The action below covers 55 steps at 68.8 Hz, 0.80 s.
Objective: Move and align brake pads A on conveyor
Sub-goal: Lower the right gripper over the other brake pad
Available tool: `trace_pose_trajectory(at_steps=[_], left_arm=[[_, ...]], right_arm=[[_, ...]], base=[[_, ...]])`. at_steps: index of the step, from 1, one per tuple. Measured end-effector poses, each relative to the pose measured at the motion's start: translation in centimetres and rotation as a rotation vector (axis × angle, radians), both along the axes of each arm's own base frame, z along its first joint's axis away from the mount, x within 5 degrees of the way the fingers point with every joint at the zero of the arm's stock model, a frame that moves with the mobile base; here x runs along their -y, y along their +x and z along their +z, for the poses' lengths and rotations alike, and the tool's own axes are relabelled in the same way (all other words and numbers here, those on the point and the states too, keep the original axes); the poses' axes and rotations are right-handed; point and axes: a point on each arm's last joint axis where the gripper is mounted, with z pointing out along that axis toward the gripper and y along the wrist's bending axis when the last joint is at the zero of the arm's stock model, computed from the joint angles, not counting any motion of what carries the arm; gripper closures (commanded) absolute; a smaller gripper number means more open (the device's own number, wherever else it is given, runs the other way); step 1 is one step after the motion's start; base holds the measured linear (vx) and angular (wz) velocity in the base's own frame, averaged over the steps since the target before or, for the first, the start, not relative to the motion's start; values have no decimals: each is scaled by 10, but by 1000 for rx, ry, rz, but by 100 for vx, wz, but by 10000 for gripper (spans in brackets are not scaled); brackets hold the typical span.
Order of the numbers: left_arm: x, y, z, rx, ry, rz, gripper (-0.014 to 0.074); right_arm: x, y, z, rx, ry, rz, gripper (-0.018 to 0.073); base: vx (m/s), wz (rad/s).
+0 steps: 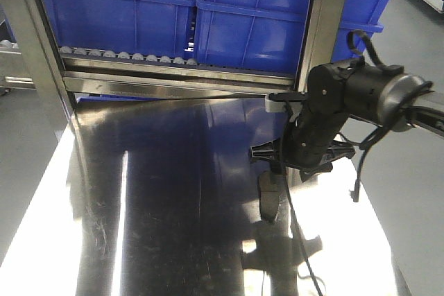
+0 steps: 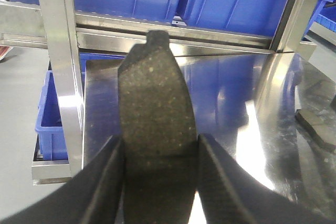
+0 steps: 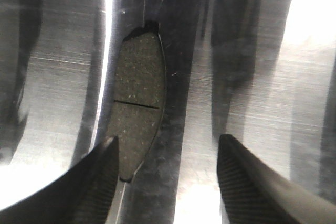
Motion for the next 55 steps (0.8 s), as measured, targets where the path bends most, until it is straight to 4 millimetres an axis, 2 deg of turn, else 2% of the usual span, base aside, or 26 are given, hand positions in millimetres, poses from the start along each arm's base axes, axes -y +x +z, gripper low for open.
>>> trace_pose_trajectory(at_steps=[13, 35, 55], left_arm=[[0, 0, 0, 0, 0, 0, 602], [0, 0, 0, 0, 0, 0, 602], [0, 0, 0, 0, 0, 0, 602]], right_arm=[[-7, 10, -12, -37, 7, -6, 54], [-30, 14, -31, -89, 2, 3, 52], [-28, 17, -42, -108, -33, -57, 52]], base=[[0, 0], [0, 0], [0, 0]])
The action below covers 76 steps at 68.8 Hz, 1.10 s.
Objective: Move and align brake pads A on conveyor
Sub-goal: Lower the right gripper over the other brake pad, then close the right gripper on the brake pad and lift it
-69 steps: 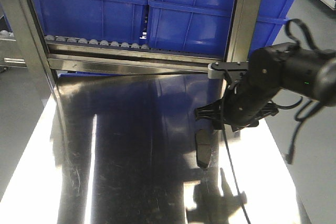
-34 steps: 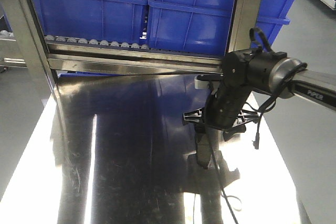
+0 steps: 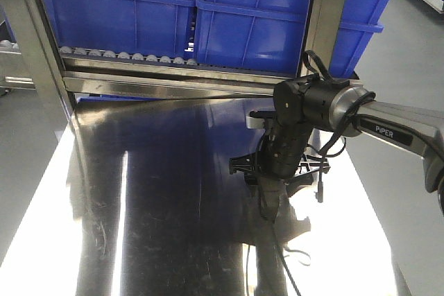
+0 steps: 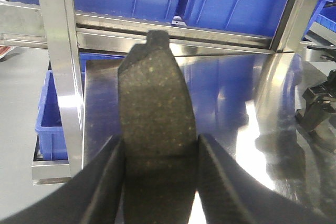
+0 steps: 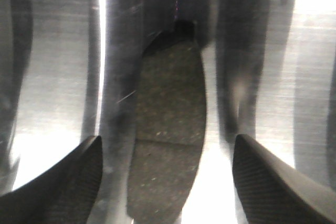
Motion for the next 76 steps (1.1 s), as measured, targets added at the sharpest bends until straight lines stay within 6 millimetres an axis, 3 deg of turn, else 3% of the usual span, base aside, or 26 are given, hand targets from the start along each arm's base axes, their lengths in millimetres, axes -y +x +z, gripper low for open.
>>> trace_pose_trajectory(at_steps=[37, 46, 66, 76], left_arm=[[0, 0, 0, 0, 0, 0, 602], [0, 0, 0, 0, 0, 0, 602], [0, 0, 0, 0, 0, 0, 602], [0, 0, 0, 0, 0, 0, 602]], right_arm=[[0, 2, -11, -19, -23, -19, 84], [1, 3, -11, -16, -30, -18, 187], [1, 3, -10, -12, -27, -26, 574], [3, 1, 2, 14, -27, -21, 571]], base=[[0, 0], [0, 0], [0, 0], [0, 0]])
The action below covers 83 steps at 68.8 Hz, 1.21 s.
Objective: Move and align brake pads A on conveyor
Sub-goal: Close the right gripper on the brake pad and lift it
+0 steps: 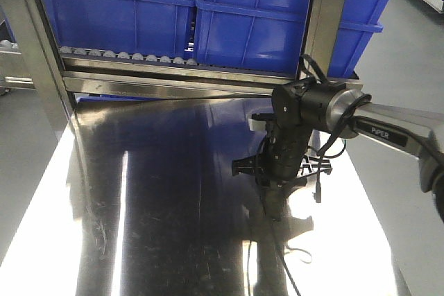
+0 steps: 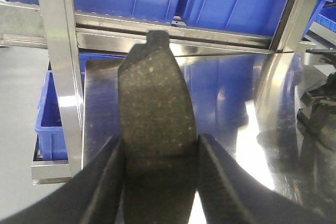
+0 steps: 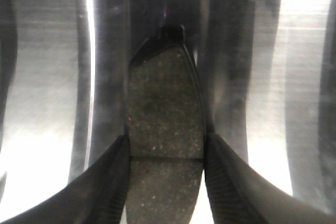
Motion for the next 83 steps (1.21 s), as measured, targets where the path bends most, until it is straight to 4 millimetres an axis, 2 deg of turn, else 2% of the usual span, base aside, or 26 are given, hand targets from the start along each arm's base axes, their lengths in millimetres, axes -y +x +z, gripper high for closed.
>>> trace_pose_trajectory(at_steps=[11, 19, 27, 38, 47, 56, 64, 83], left_arm=[[0, 0, 0, 0, 0, 0, 602], [0, 0, 0, 0, 0, 0, 602], [0, 0, 0, 0, 0, 0, 602], [0, 0, 0, 0, 0, 0, 602], [0, 0, 0, 0, 0, 0, 602], [0, 0, 0, 0, 0, 0, 602], [0, 0, 0, 0, 0, 0, 602], [0, 0, 0, 0, 0, 0, 602]], right_arm=[[9, -6, 45, 124, -18, 27, 566], [21, -19, 82, 231, -22, 35, 564], [40, -36, 101, 297, -6, 13, 564], [77, -72, 123, 392, -2, -8, 564], [104, -110, 146, 536, -6, -16, 564], [119, -152, 158, 679, 6, -3, 564], [126, -184, 160, 779, 42, 3, 564], [140, -241, 153, 960, 98, 14, 564]], base=[[0, 0], [0, 0], [0, 0], [0, 0], [0, 0], [0, 0], [0, 0], [0, 0]])
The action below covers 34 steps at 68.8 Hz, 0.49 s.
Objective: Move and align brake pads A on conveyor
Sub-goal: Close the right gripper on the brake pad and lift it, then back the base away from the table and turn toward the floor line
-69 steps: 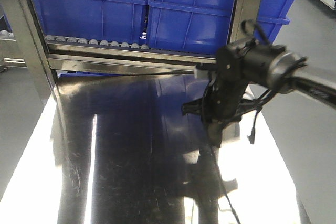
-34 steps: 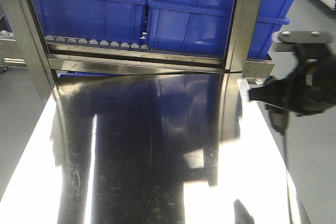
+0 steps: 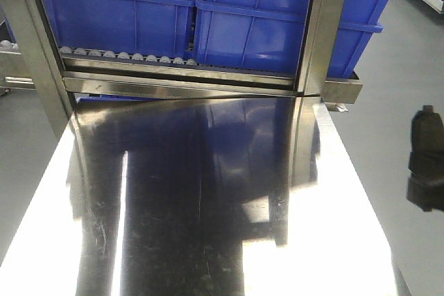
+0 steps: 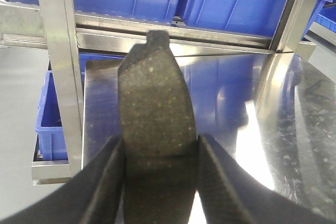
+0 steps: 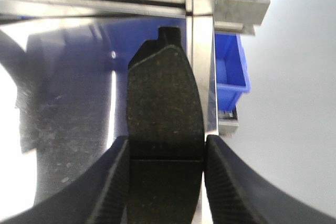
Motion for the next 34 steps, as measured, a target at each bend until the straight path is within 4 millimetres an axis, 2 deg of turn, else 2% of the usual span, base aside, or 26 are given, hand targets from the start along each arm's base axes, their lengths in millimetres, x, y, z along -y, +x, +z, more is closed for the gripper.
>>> trace_pose_trajectory(at_steps=[23, 34], left_arm=[[0, 0, 0, 0, 0, 0, 602], [0, 0, 0, 0, 0, 0, 602]], right_arm=[[12, -50, -6, 239, 0, 50, 564], [15, -66, -17, 334, 14, 65, 564]], base=[[0, 0], [0, 0]])
